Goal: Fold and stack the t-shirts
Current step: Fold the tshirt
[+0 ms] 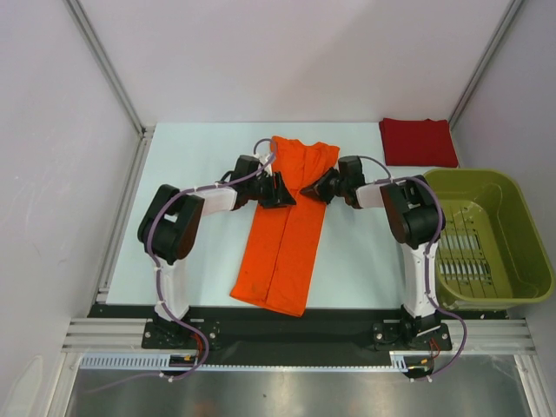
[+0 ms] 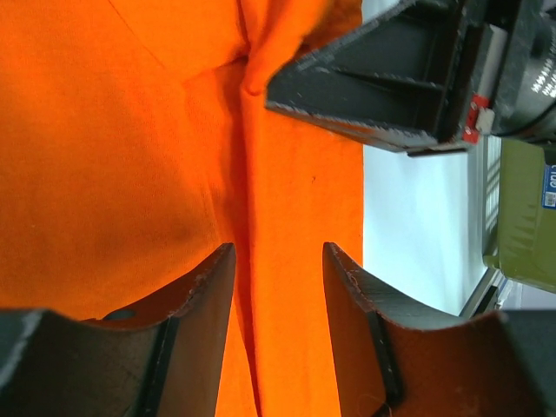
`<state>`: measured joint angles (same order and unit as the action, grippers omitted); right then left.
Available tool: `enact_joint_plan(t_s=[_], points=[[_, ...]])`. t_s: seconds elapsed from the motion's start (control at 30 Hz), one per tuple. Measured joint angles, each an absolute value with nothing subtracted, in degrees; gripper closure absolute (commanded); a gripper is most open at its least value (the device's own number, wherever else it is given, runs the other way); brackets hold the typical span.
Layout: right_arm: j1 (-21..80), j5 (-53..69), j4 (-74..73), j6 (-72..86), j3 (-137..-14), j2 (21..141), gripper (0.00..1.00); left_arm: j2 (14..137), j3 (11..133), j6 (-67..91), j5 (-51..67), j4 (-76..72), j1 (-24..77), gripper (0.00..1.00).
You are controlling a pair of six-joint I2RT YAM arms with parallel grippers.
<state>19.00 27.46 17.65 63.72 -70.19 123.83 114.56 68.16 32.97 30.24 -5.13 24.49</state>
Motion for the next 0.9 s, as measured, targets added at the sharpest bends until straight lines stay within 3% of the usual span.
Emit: enact_joint_plan(t_s=[0.4,0.57,0.67,0.8,0.9], points=[[19.4,27.5,21.8,67.5,-70.0,126.5,1.0,115.2,68.4,33.0,30.8,-5.5,24.5,0.5],[18.6,27.5,15.2,63.3,-69.3,123.0,0.96,115.2,68.4,33.1,31.5,-5.5,24.5,0.52],[17.3,28.0,9.7,59.8,-69.7,119.7,0.83,115.2,68.4,33.0,31.7,-5.5,24.5,0.53],[15.0,29.6,1.5,53.7,-72.0,115.0,0.55,112.7,68.1,31.1,29.5,-1.0,24.5,0.48],[13.7,30.2,-7.7,47.2,-73.2,110.5,0.46,104.9,65.5,28.1,25.3,4.7,24.4,0.45]])
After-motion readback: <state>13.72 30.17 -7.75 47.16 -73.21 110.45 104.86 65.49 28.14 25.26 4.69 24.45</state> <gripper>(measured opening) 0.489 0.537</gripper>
